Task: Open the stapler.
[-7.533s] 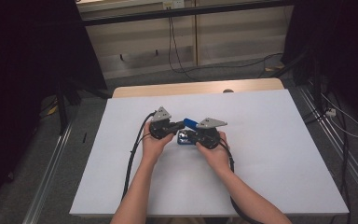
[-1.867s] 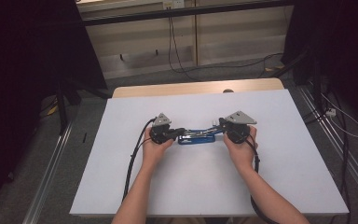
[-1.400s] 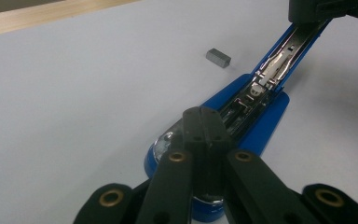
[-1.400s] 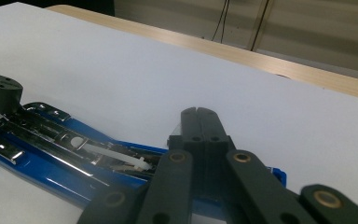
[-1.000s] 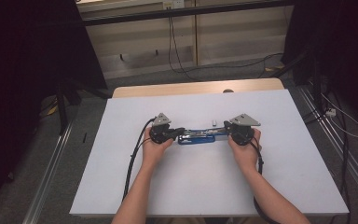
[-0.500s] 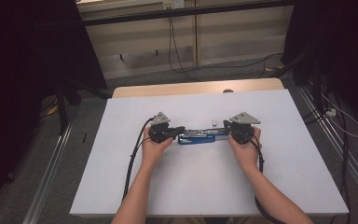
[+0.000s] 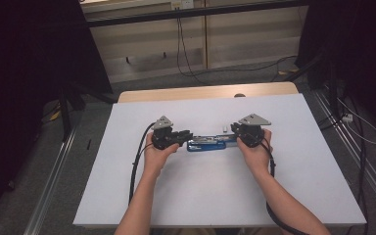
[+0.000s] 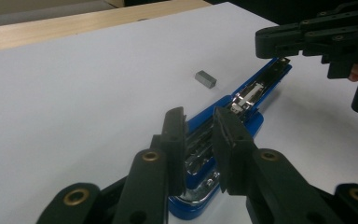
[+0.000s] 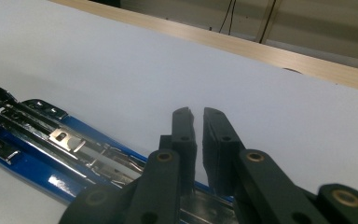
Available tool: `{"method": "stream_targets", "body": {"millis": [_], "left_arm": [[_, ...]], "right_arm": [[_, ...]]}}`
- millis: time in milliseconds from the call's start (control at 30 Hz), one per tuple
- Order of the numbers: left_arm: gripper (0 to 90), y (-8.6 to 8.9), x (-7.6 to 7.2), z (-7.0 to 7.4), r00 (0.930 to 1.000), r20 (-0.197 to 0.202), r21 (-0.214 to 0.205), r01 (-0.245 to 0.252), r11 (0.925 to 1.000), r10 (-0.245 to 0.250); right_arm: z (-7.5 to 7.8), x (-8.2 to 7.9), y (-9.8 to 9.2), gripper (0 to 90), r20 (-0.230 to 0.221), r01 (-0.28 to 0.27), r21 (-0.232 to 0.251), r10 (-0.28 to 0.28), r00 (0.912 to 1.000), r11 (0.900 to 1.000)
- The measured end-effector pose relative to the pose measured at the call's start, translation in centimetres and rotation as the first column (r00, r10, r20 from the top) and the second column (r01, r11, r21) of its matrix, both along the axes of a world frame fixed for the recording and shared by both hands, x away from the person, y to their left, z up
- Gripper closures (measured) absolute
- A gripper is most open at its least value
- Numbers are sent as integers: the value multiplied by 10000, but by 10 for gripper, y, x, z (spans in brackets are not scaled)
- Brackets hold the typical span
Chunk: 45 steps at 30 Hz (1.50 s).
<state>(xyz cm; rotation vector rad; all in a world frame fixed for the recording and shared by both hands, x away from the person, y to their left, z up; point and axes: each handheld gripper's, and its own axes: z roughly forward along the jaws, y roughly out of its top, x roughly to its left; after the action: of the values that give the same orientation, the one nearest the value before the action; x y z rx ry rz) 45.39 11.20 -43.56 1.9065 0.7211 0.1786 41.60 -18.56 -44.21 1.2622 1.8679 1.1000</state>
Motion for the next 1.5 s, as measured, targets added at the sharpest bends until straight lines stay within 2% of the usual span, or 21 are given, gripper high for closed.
{"method": "stream_targets", "body": {"millis": [133,467,533,600,700,767,867,967,1033,1133,1233,1300,1500], "left_arm": [[691,0,-5,5,9999,120,34,110,9999,-110],[547,9,-14,13,10000,46,161,-25,9999,24],[525,11,-15,14,9999,119,206,-22,9998,19],[490,12,-17,16,9998,169,258,-61,9996,57],[411,16,-19,19,9993,294,330,-228,9992,218],[366,17,-20,20,9993,267,325,-282,9991,273],[294,20,-23,20,9987,244,579,-470,9972,456],[250,22,-25,19,9985,205,592,-510,9969,499],[197,23,-27,20,9982,197,663,-578,9961,566],[165,25,-30,20,9974,266,764,-689,9947,671],[125,29,-34,20,9970,332,734,-721,9947,698],[109,31,-38,20,9971,313,703,-719,9949,699],[97,39,-46,18,9967,356,805,-763,9938,736]], "right_arm": [[4,3,1,784,-112,-3,48,3,9999,10000],[12,9,1,668,-253,55,128,-51,9997,9999],[12,9,2,611,-283,111,210,-105,9995,9997],[12,11,2,579,-370,81,375,-67,9993,9993],[12,13,2,544,-396,81,376,-66,9992,9993],[13,13,1,520,-391,107,380,-93,9992,9992],[13,14,0,483,-480,141,448,-119,9988,9989],[14,16,0,405,-611,168,519,-136,9980,9985],[15,17,0,397,-599,78,370,-55,9982,9993],[16,19,0,365,-681,90,517,-55,9977,9986],[15,23,0,333,-849,120,862,-46,9964,9962],[15,25,2,302,-1008,111,815,-29,9949,9966],[17,31,1,237,-1099,98,844,-5,9939,9964]]}}
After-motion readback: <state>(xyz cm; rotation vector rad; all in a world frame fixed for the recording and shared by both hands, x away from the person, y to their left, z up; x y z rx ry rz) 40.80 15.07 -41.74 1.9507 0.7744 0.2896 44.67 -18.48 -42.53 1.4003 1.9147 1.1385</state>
